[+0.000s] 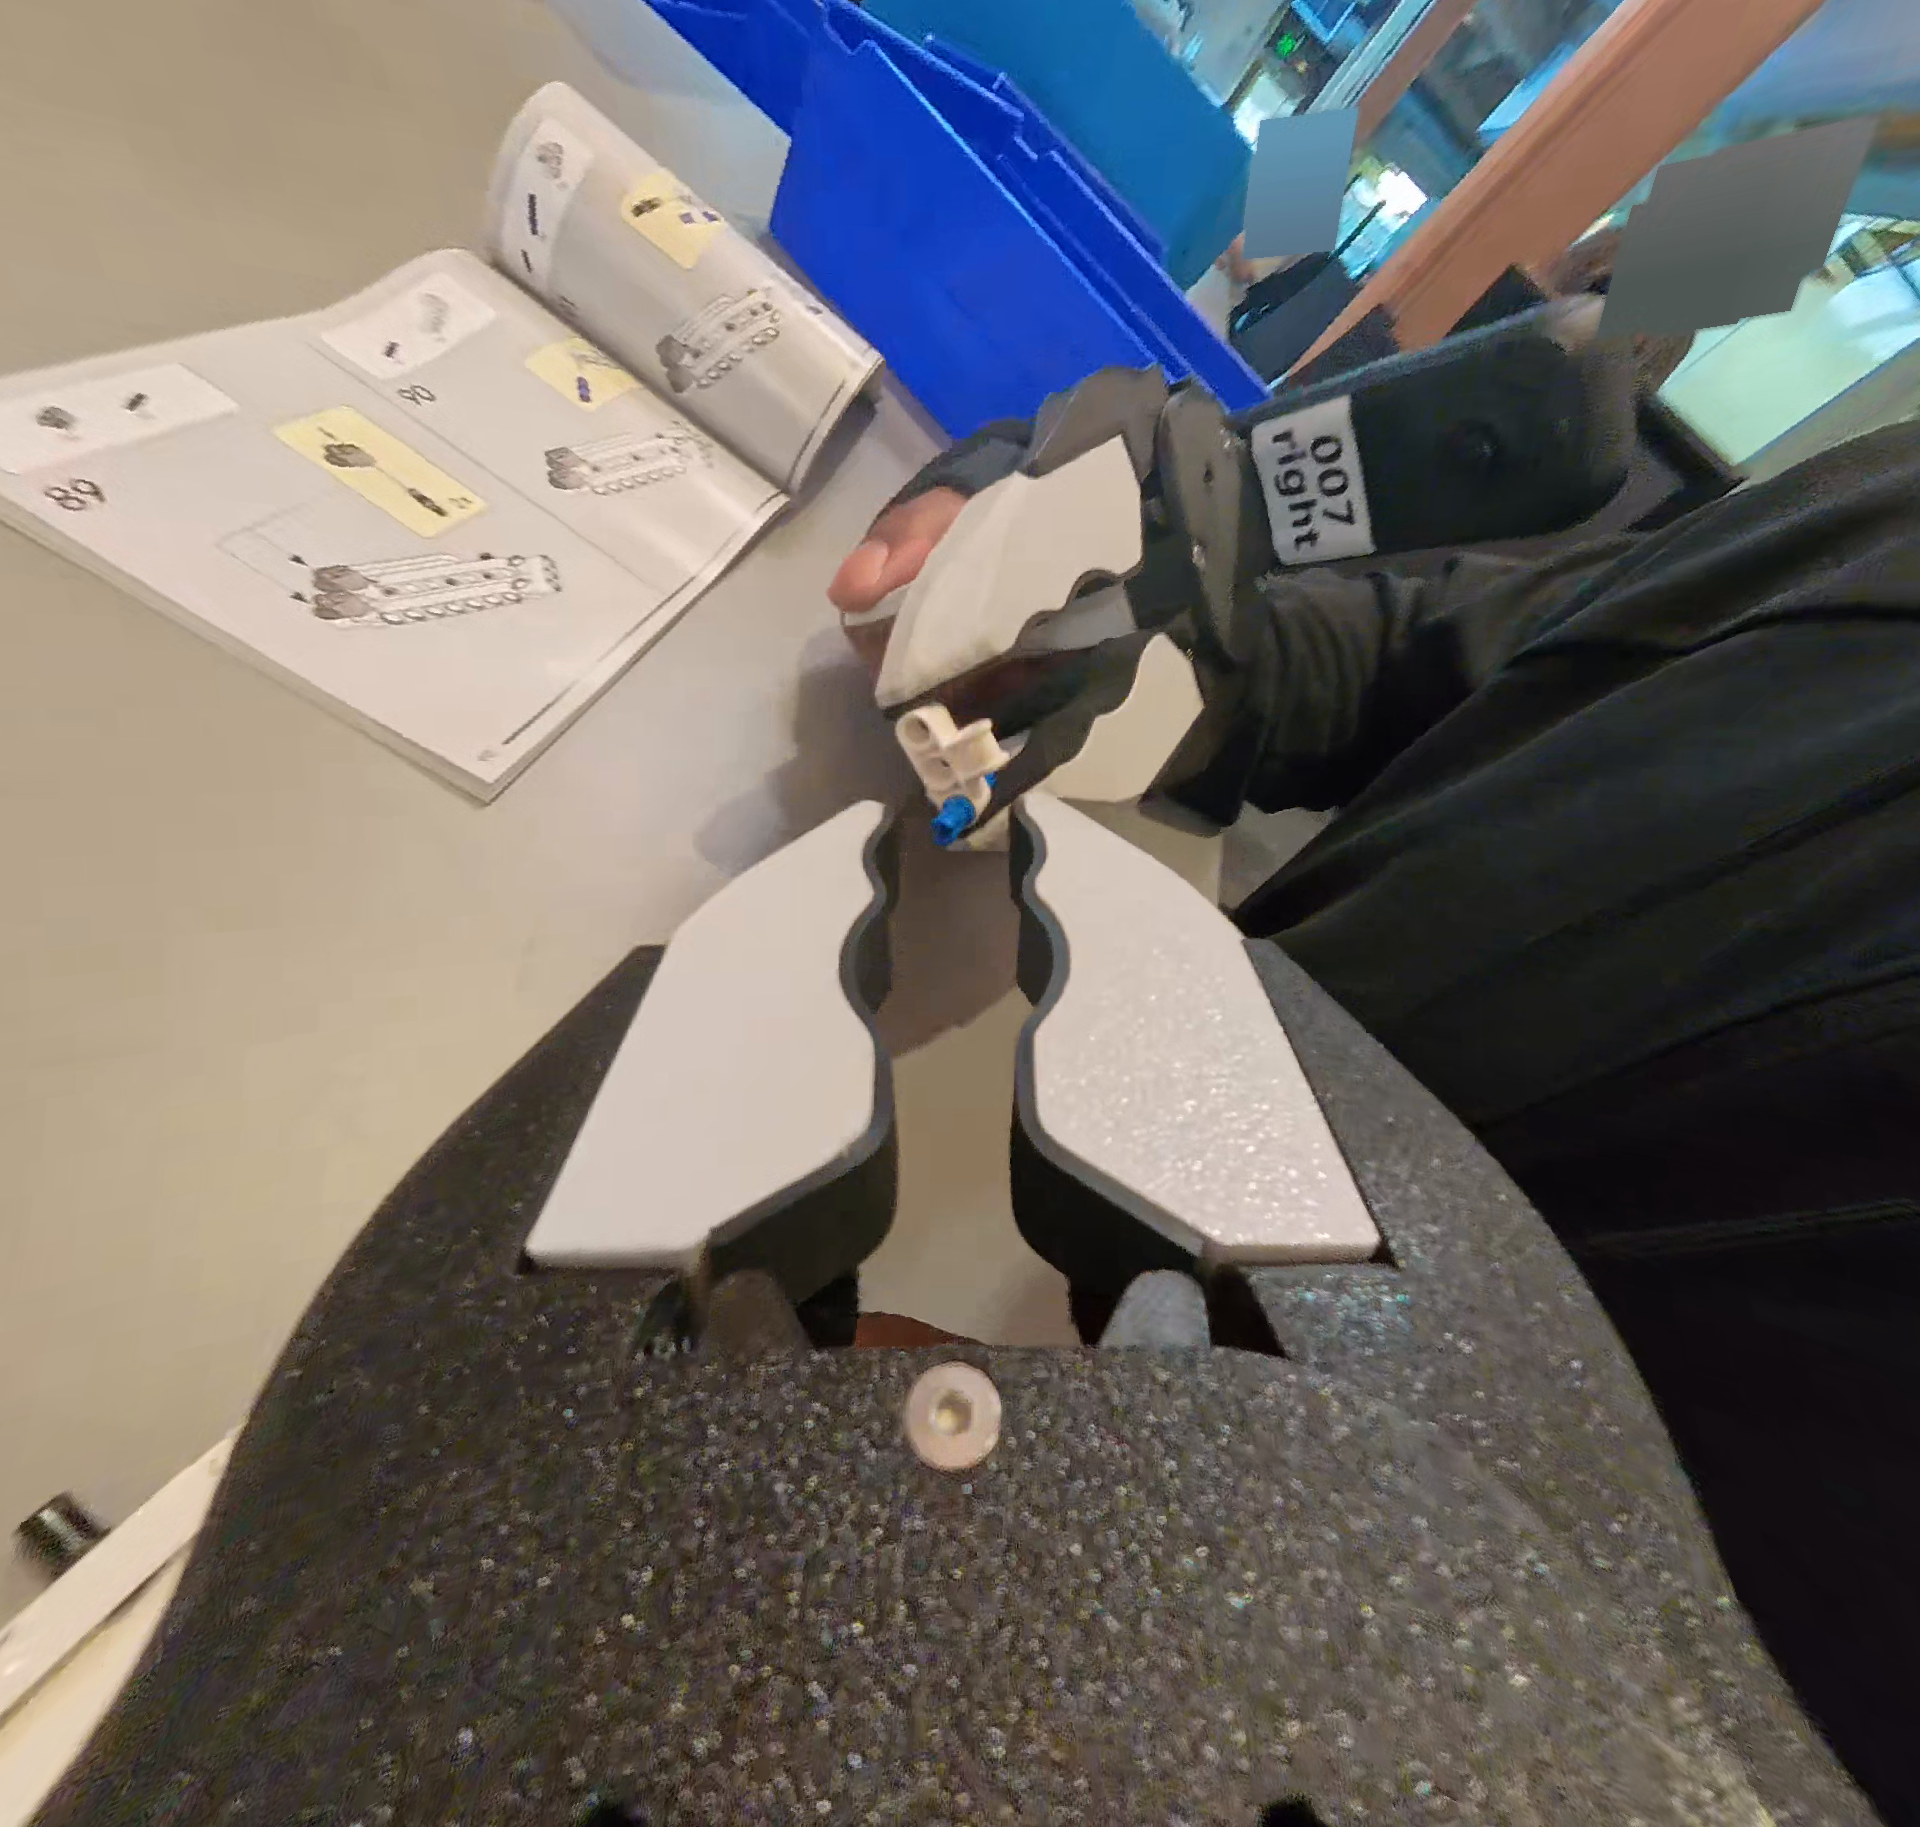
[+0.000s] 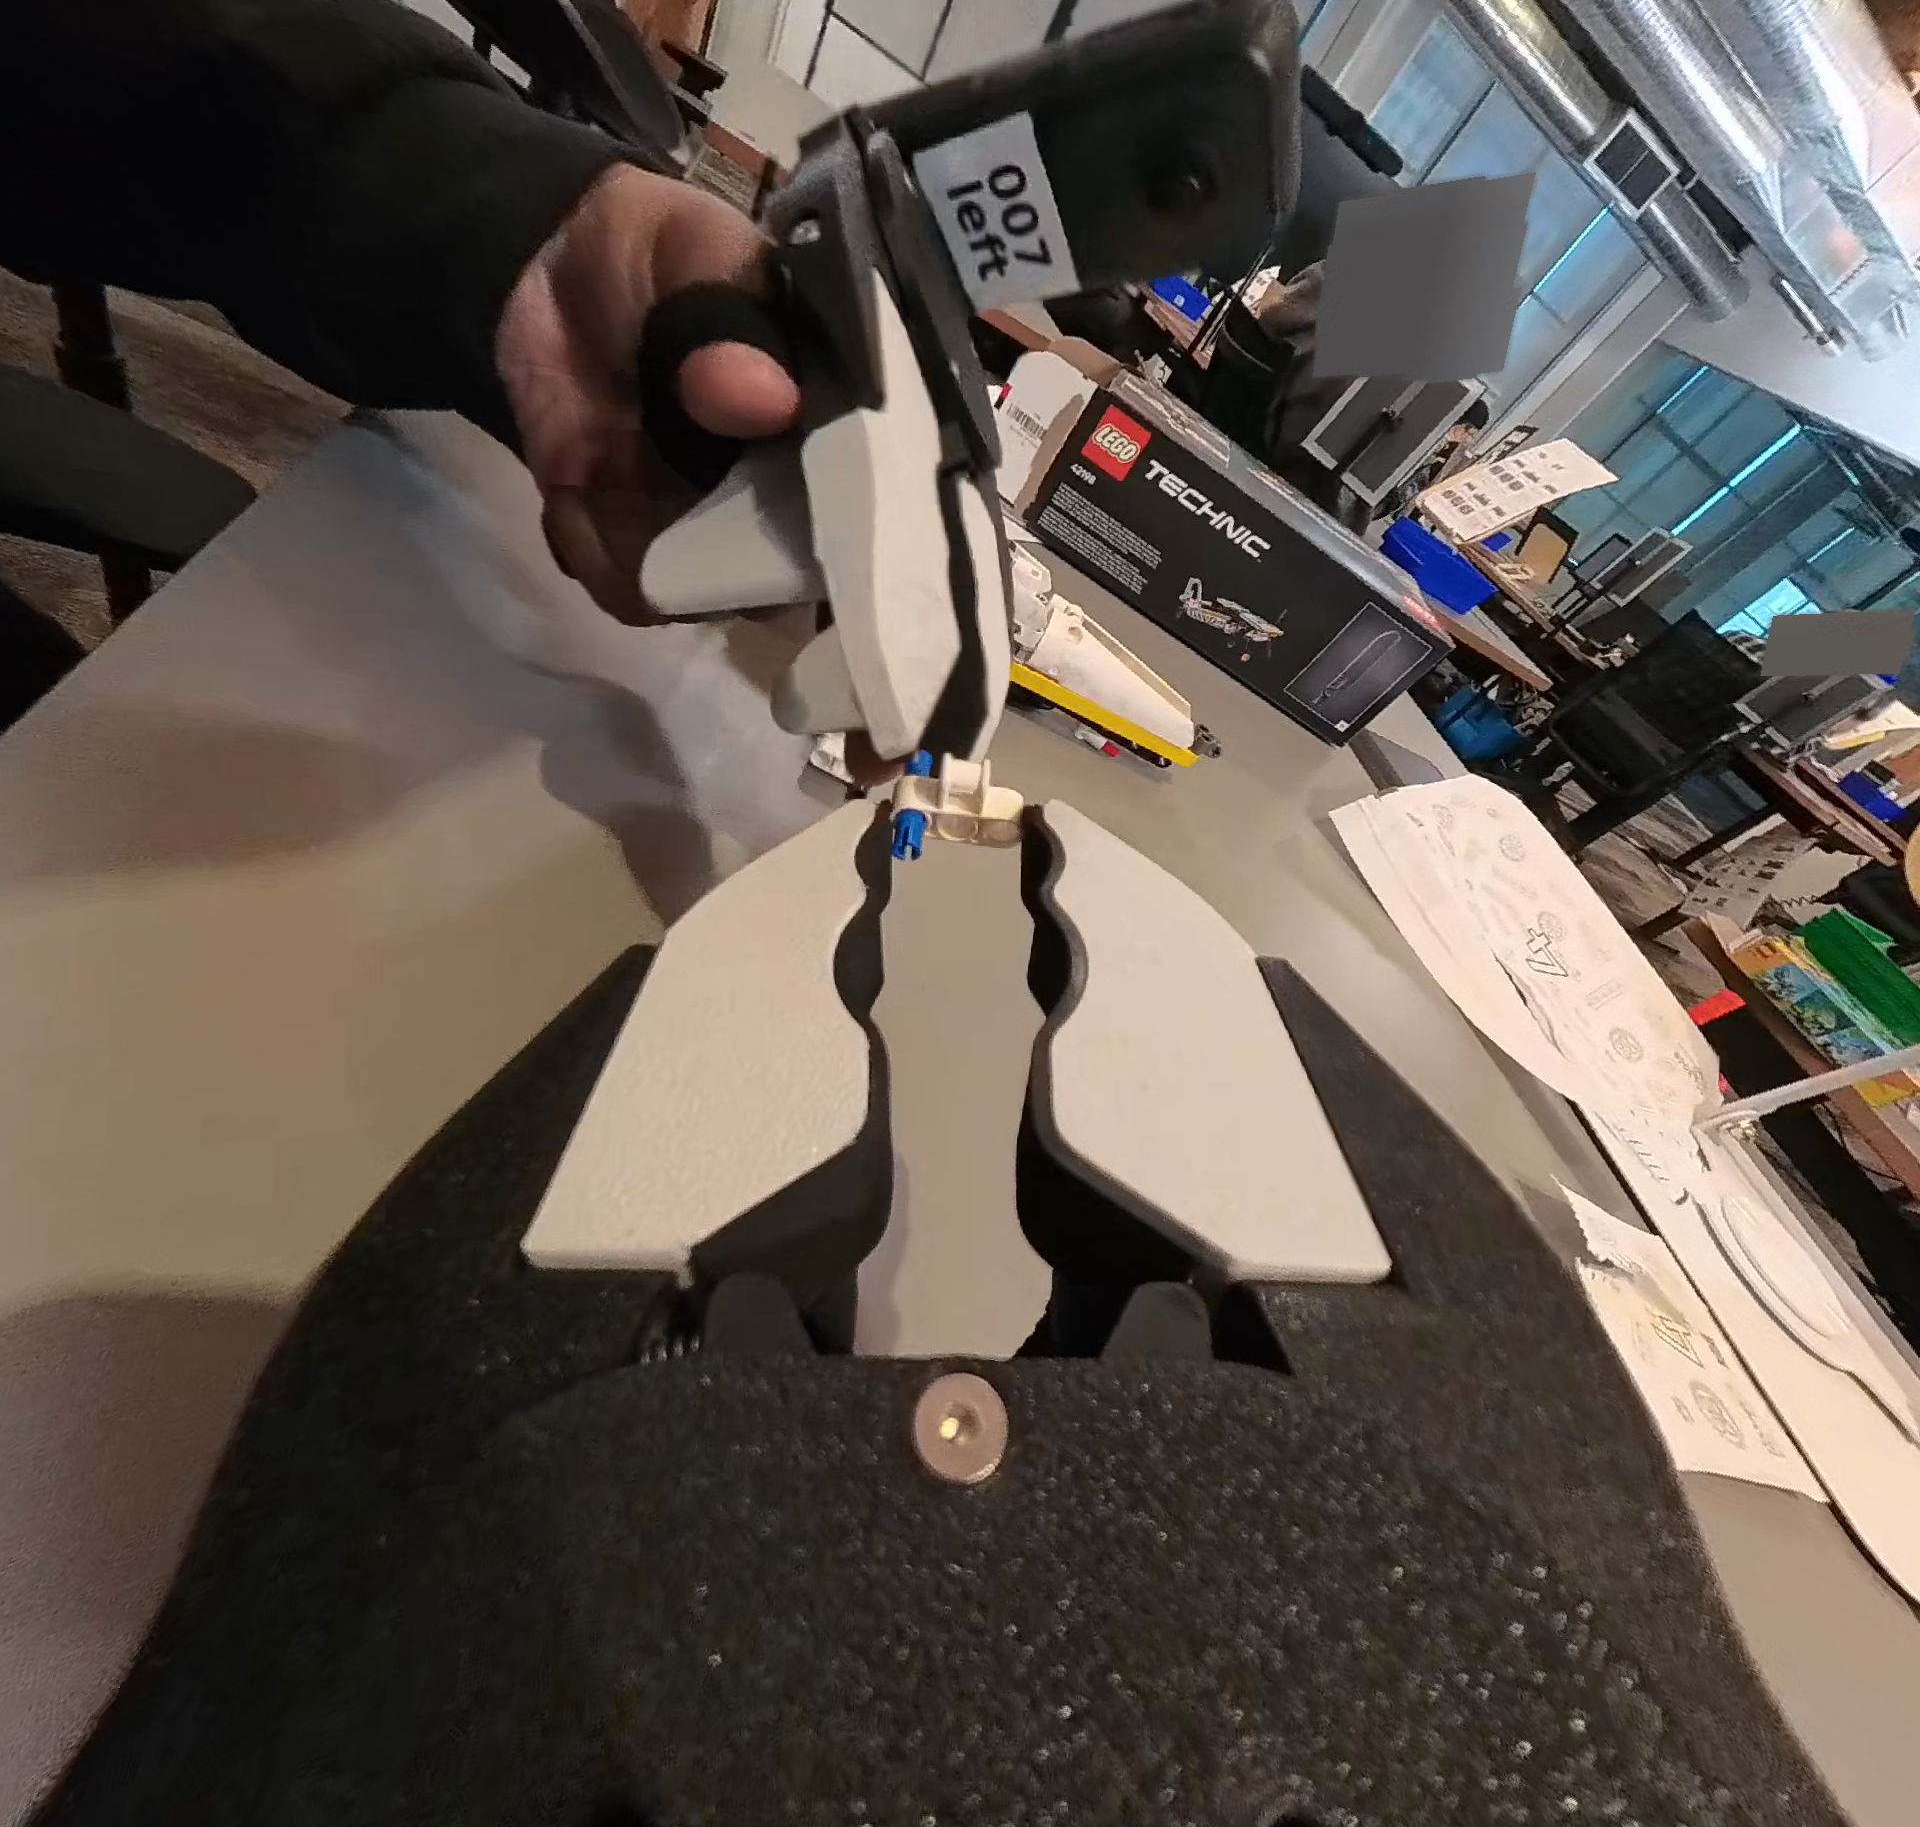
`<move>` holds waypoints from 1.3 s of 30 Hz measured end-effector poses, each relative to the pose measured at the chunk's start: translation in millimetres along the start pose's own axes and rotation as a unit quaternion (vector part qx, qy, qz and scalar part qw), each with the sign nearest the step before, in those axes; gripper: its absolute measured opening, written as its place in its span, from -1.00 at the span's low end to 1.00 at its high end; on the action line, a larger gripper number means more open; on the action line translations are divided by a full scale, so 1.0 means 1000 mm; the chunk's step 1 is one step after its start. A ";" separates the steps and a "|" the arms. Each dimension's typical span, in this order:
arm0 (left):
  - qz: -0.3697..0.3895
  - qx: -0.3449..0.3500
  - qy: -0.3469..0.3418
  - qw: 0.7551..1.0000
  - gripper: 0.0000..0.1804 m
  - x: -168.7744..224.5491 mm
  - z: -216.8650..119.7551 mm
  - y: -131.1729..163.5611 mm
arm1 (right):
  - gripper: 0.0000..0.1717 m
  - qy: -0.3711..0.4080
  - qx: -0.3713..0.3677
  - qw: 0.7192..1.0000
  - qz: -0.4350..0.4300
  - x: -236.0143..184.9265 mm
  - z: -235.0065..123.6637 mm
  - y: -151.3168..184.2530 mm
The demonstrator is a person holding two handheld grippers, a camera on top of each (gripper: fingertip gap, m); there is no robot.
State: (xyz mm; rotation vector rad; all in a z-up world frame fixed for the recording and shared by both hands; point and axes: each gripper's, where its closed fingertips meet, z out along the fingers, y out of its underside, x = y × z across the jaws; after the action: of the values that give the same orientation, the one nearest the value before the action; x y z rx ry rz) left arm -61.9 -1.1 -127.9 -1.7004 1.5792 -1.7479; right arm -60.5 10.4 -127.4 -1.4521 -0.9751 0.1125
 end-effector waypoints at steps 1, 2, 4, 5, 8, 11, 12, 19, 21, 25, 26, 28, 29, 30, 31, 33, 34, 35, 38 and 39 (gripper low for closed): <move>-0.010 0.001 0.011 1.000 -0.80 0.001 0.001 0.000 | -0.73 -0.001 0.001 1.000 -0.004 -0.001 0.000 0.000; -0.020 0.003 0.023 1.000 -0.86 0.002 0.001 0.000 | -0.73 -0.003 0.002 1.000 -0.008 -0.002 -0.001 -0.001; -0.039 0.005 0.042 0.998 -0.91 0.003 0.001 0.000 | -0.73 -0.005 0.003 1.000 -0.013 -0.003 -0.002 -0.001; -0.049 0.004 0.048 0.998 -0.91 0.003 0.002 0.001 | -0.73 -0.005 0.003 1.000 -0.016 -0.003 -0.002 0.000; -0.073 0.004 0.062 0.995 -0.90 0.002 0.004 0.002 | -0.73 -0.004 0.003 1.000 -0.020 -0.002 -0.003 0.001; -0.088 0.007 0.068 0.994 -0.83 -0.001 0.004 0.001 | -0.73 -0.004 0.007 1.000 -0.019 -0.002 -0.004 0.000; -0.090 0.007 0.071 0.993 -0.83 0.000 0.005 0.001 | -0.73 -0.005 0.008 1.000 -0.019 -0.002 -0.004 0.000; -0.103 0.006 0.100 0.990 -0.92 0.005 0.006 0.001 | -0.73 -0.008 0.012 1.000 -0.023 -0.002 -0.005 0.000; -0.099 0.005 0.105 0.989 -0.92 0.006 0.007 0.002 | -0.73 -0.012 0.016 1.000 -0.022 -0.003 -0.006 0.000; -0.086 0.008 0.092 0.992 -0.94 0.001 0.008 0.005 | -0.67 -0.006 -0.001 1.000 -0.022 -0.004 -0.002 0.004; -0.083 0.007 0.082 0.993 -0.94 -0.001 0.010 0.006 | -0.65 -0.004 -0.005 1.000 -0.024 -0.004 -0.001 0.005; -0.076 0.004 0.080 0.994 -0.94 -0.001 0.012 0.009 | -0.72 -0.007 -0.021 0.999 -0.031 -0.007 0.001 0.009; -0.073 0.003 0.076 0.994 -0.94 -0.001 0.013 0.010 | -0.72 -0.008 -0.022 0.999 -0.036 -0.008 0.001 0.010; -0.067 0.002 0.079 0.995 -0.94 0.000 0.013 0.010 | -0.72 -0.011 -0.019 0.999 -0.038 -0.009 0.000 0.009; -0.059 0.001 0.078 0.995 -0.94 0.001 0.013 0.011 | -0.73 -0.014 -0.017 0.999 -0.036 -0.009 0.000 0.009; -0.053 0.001 0.063 0.997 -0.94 0.000 0.014 0.011 | -0.73 -0.016 -0.023 0.999 -0.040 -0.009 -0.001 0.011; -0.051 0.000 0.064 0.997 -0.94 0.000 0.014 0.011 | -0.73 -0.016 -0.023 0.999 -0.046 -0.010 -0.001 0.010; -0.053 0.000 0.069 0.996 -0.94 0.001 0.014 0.012 | -0.73 -0.016 -0.024 0.998 -0.052 -0.011 -0.001 0.010; -0.054 -0.004 0.078 0.995 -0.94 0.005 0.012 0.015 | -0.73 -0.020 -0.024 0.997 -0.066 -0.015 -0.003 0.009; -0.057 -0.005 0.079 0.995 -0.95 0.005 0.011 0.015 | -0.73 -0.023 -0.025 0.997 -0.066 -0.015 -0.004 0.010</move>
State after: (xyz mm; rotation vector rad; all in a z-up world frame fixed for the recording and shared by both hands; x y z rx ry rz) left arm -61.8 -16.5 -139.9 -1.7250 1.5842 -1.9774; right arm -62.8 -0.4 -142.3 -1.4309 -1.1156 0.0247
